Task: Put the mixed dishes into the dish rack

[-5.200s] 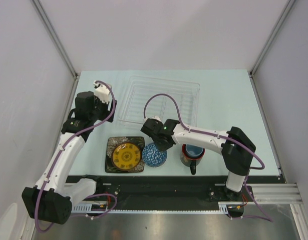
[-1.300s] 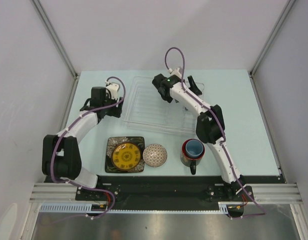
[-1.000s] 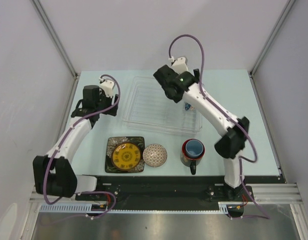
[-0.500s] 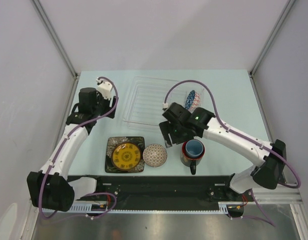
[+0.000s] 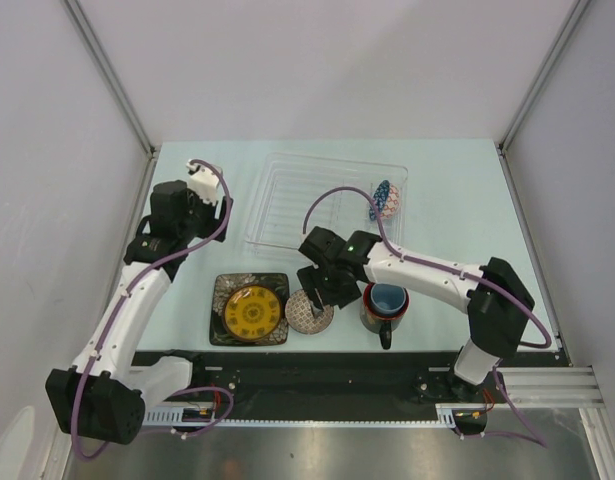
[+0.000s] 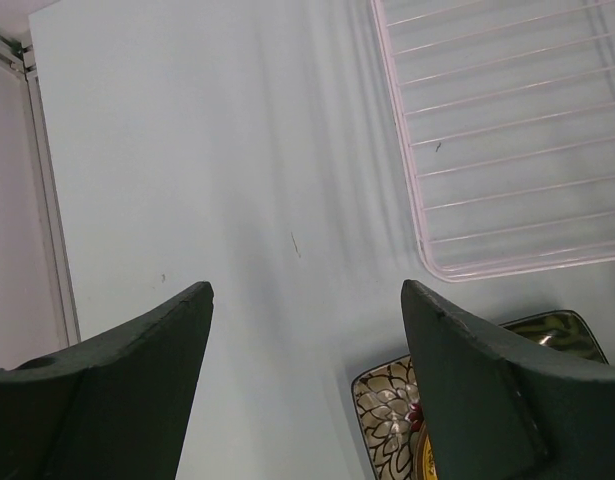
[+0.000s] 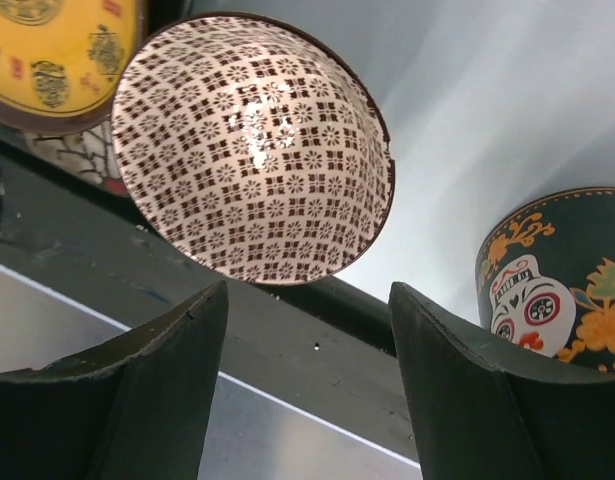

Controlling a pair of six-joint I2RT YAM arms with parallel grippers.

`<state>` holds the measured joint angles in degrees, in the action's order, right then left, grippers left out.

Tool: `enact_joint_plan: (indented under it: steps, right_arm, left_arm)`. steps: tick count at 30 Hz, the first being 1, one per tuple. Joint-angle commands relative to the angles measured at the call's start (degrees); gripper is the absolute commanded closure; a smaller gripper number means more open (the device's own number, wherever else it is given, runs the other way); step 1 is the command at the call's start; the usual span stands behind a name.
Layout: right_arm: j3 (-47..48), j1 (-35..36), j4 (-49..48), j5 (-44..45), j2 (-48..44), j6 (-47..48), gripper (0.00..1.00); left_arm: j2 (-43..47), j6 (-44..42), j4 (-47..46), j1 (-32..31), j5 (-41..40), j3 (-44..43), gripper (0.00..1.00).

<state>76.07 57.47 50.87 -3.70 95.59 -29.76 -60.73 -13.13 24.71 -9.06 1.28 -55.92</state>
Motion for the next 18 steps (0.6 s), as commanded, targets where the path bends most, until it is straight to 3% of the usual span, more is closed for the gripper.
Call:
enact_joint_plan:
  steps: [1, 14, 17, 18]
  right_arm:
    - [-1.6, -0.4, -3.8, 1.0, -0.1, -0.1, 0.3]
    - [-6.6, -3.6, -12.6, -3.9, 5.1, -1.4, 0.37]
    - [-7.5, -3.6, -15.7, -6.4, 5.6, -1.7, 0.55]
    - [-7.6, -3.6, -16.0, -6.6, 6.0, -1.8, 0.65]
  left_arm:
    - [1.0, -0.2, -0.5, -0.2, -0.9, 0.3, 0.18]
    - [0.0, -0.7, 0.1, -0.3, -1.1, -2.6, 0.18]
    - [0.3, -0.8, 0.0, -0.3, -3.3, -2.6, 0.18]
    - [0.3, -0.8, 0.1, -0.2, -3.4, -2.5, 0.18]
